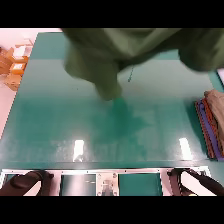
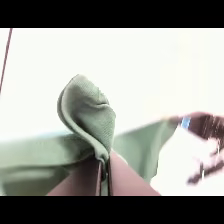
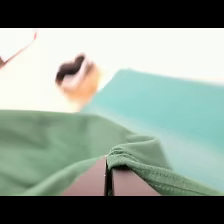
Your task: Fold the shirts.
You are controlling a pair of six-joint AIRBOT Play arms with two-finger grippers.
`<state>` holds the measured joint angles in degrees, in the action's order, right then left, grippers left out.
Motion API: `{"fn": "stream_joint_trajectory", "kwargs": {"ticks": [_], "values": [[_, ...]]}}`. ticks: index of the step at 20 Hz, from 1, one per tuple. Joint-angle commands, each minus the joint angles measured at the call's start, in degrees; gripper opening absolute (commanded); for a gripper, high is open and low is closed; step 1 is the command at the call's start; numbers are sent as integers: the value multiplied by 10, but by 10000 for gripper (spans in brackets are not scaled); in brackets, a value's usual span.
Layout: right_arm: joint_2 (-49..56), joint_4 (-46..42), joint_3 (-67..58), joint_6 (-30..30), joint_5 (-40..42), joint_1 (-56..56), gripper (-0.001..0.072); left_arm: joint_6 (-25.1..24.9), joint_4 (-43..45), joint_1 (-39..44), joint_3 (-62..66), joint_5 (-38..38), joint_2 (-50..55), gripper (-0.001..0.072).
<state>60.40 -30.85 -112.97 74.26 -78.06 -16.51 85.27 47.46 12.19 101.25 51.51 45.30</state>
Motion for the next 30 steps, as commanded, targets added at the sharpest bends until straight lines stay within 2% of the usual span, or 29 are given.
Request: {"fn": "stream_joint_trajectory", "kwargs": {"ticks": [1, 6, 10, 12, 15, 17, 19, 21, 24, 26, 27, 28, 29, 30], "values": [[-81, -2, -58, 7, 50, -19, 15, 11, 62, 0, 147, -17, -25, 24], [-102, -2, -41, 7, 60, -18, 15, 94, 247, 0, 160, -16, -8, 24], [-102, -2, 106, 1, 62, -16, 15, 118, 353, 0, 122, 27, 75, 25], [-102, -2, 224, -22, 81, -7, 16, 118, 345, 0, 97, 57, 151, 25], [-97, -3, 428, -62, 147, 1, 16, 111, 285, 0, 75, 133, 284, 25], [-75, -2, 544, -85, 194, 0, 16, 79, 228, 0, 63, 151, 358, 25], [-26, -2, 621, -106, 245, 0, 16, 66, 186, 0, 58, 115, 423, 25], [49, -2, 646, -119, 280, 0, 16, 54, 140, 4, 58, 55, 478, 25], [165, 9, 625, -120, 308, 0, 16, 27, 116, 36, 58, -24, 536, 26], [234, 11, 582, -120, 308, 0, 26, 26, 117, 54, 58, -52, 563, 27], [256, 11, 561, -120, 304, 0, 141, 28, 116, 57, 58, -50, 569, 127], [271, 10, 539, -120, 296, -2, 304, 28, 119, 55, 58, -43, 570, 533], [280, 9, 516, -120, 283, -5, 383, 32, 117, 47, 61, -24, 569, 708], [281, -5, 490, -120, 268, -14, 402, 35, 117, 32, 75, 17, 568, 707]]}}
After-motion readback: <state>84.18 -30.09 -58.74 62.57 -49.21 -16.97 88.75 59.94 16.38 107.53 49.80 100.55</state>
